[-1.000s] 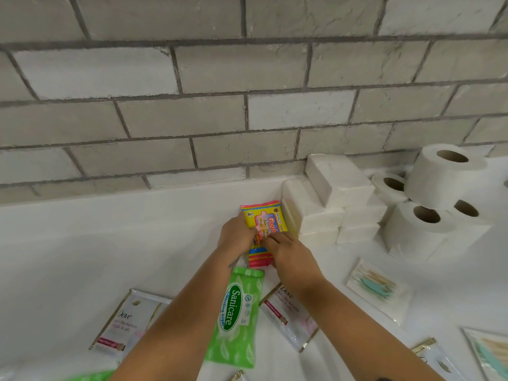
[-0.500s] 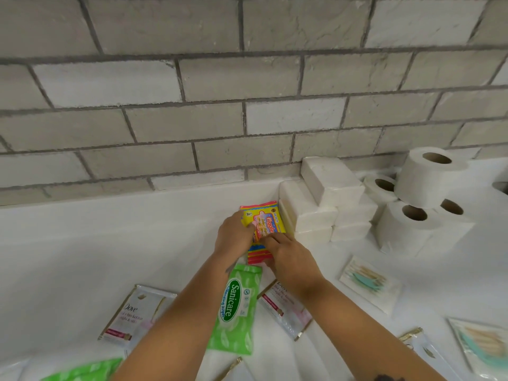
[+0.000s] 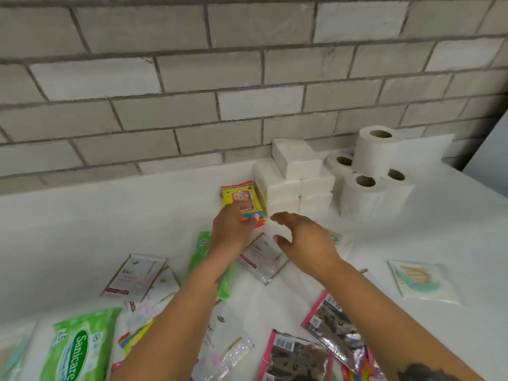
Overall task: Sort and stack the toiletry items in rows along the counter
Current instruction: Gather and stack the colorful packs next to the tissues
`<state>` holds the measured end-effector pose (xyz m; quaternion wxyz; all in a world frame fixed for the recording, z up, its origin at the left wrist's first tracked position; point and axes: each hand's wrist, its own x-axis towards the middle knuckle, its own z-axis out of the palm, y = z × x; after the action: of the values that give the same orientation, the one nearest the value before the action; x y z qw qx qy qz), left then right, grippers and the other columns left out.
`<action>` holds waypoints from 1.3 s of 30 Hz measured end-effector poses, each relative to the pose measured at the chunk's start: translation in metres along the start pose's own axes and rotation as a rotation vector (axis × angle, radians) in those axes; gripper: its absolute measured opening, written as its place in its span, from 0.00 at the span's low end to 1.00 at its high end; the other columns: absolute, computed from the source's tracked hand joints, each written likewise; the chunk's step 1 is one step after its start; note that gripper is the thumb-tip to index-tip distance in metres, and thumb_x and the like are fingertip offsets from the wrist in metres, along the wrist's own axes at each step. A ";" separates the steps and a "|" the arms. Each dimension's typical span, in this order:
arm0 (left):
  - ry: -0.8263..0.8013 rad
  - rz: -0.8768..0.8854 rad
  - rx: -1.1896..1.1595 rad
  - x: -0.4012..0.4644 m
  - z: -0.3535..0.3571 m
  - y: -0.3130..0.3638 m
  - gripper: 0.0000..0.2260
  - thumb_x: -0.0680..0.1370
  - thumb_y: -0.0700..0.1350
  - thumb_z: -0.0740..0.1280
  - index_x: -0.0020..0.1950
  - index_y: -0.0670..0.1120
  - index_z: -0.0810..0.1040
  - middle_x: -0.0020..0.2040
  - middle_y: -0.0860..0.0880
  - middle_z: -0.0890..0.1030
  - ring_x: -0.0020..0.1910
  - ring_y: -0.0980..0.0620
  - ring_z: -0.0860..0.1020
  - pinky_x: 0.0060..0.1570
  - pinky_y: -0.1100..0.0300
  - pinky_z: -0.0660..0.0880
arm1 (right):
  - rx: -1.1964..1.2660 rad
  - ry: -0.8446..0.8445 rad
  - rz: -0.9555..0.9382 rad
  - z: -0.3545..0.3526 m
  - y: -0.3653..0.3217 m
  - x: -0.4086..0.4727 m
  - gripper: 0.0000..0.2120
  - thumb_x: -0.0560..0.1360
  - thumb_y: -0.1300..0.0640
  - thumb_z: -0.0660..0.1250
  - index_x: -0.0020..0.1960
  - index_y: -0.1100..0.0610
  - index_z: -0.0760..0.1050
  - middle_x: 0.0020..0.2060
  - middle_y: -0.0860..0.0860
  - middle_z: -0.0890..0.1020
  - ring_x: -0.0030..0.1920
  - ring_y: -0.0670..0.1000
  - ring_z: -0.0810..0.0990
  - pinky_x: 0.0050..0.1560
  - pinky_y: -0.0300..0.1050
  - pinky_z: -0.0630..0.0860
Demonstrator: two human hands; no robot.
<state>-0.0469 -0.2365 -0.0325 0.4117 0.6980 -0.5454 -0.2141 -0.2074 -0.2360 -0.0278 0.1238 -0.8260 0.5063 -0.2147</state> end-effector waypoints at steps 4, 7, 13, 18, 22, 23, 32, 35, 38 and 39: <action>-0.032 -0.008 -0.057 -0.031 0.015 0.018 0.14 0.75 0.44 0.69 0.59 0.46 0.77 0.58 0.49 0.80 0.52 0.54 0.78 0.50 0.66 0.70 | 0.055 0.007 0.031 -0.023 0.020 -0.030 0.18 0.74 0.54 0.66 0.64 0.47 0.72 0.57 0.46 0.79 0.56 0.48 0.77 0.52 0.43 0.74; -0.037 -0.017 -0.098 -0.057 0.029 0.029 0.13 0.74 0.42 0.70 0.59 0.46 0.78 0.57 0.50 0.80 0.50 0.56 0.76 0.48 0.65 0.70 | 0.068 -0.015 0.067 -0.038 0.035 -0.053 0.16 0.73 0.53 0.68 0.61 0.46 0.74 0.51 0.45 0.80 0.49 0.47 0.78 0.49 0.41 0.74; -0.082 -0.002 -0.084 -0.110 0.055 0.048 0.14 0.73 0.43 0.72 0.58 0.48 0.78 0.57 0.53 0.78 0.49 0.57 0.75 0.47 0.69 0.68 | 0.065 -0.170 0.145 -0.063 0.064 -0.097 0.12 0.71 0.53 0.71 0.54 0.47 0.76 0.42 0.43 0.79 0.40 0.45 0.75 0.45 0.42 0.73; -0.143 0.005 0.001 -0.154 0.076 0.059 0.14 0.71 0.44 0.73 0.56 0.51 0.79 0.56 0.54 0.78 0.50 0.58 0.75 0.47 0.69 0.67 | 0.060 -0.292 0.158 -0.076 0.082 -0.130 0.11 0.67 0.57 0.72 0.48 0.48 0.77 0.41 0.46 0.81 0.39 0.46 0.76 0.41 0.42 0.74; -0.165 0.030 0.063 -0.179 0.087 0.066 0.12 0.71 0.43 0.73 0.53 0.51 0.80 0.54 0.53 0.79 0.53 0.56 0.77 0.51 0.67 0.69 | 0.018 -0.385 0.131 -0.076 0.089 -0.150 0.13 0.63 0.51 0.77 0.43 0.46 0.74 0.41 0.45 0.79 0.42 0.48 0.77 0.42 0.42 0.74; -0.171 0.026 0.085 -0.184 0.089 0.068 0.10 0.70 0.43 0.73 0.51 0.51 0.80 0.52 0.53 0.80 0.50 0.56 0.77 0.49 0.67 0.70 | -0.003 -0.416 0.120 -0.075 0.090 -0.154 0.15 0.62 0.50 0.77 0.42 0.46 0.73 0.41 0.45 0.78 0.43 0.48 0.77 0.42 0.43 0.75; -0.386 0.075 0.450 -0.219 0.091 0.079 0.11 0.64 0.50 0.78 0.38 0.53 0.77 0.38 0.57 0.76 0.40 0.57 0.76 0.42 0.62 0.70 | -0.168 -0.528 -0.027 -0.071 0.093 -0.180 0.26 0.56 0.46 0.80 0.41 0.50 0.66 0.47 0.49 0.73 0.44 0.49 0.71 0.42 0.43 0.70; -0.360 0.086 0.572 -0.226 0.093 0.079 0.13 0.63 0.55 0.77 0.40 0.53 0.77 0.44 0.56 0.75 0.45 0.55 0.75 0.46 0.59 0.67 | -0.277 -0.510 -0.074 -0.072 0.096 -0.182 0.30 0.55 0.43 0.79 0.45 0.49 0.62 0.50 0.50 0.72 0.47 0.50 0.69 0.47 0.45 0.67; -0.360 0.071 0.658 -0.234 0.097 0.079 0.16 0.62 0.59 0.76 0.43 0.53 0.78 0.48 0.56 0.77 0.50 0.55 0.74 0.54 0.56 0.66 | -0.329 -0.523 -0.096 -0.075 0.098 -0.184 0.31 0.55 0.40 0.78 0.47 0.49 0.63 0.48 0.49 0.70 0.48 0.50 0.68 0.50 0.47 0.66; -0.360 0.072 0.686 -0.237 0.098 0.080 0.17 0.62 0.61 0.75 0.45 0.54 0.79 0.49 0.56 0.77 0.52 0.55 0.74 0.57 0.55 0.64 | -0.314 -0.520 -0.100 -0.075 0.099 -0.186 0.30 0.56 0.41 0.78 0.46 0.50 0.64 0.47 0.48 0.70 0.47 0.49 0.67 0.49 0.46 0.66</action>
<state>-0.2412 -0.0531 -0.0596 0.0593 0.7268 -0.6730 -0.1241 -0.3939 -0.1148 -0.0466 0.1095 -0.8862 0.4433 0.0789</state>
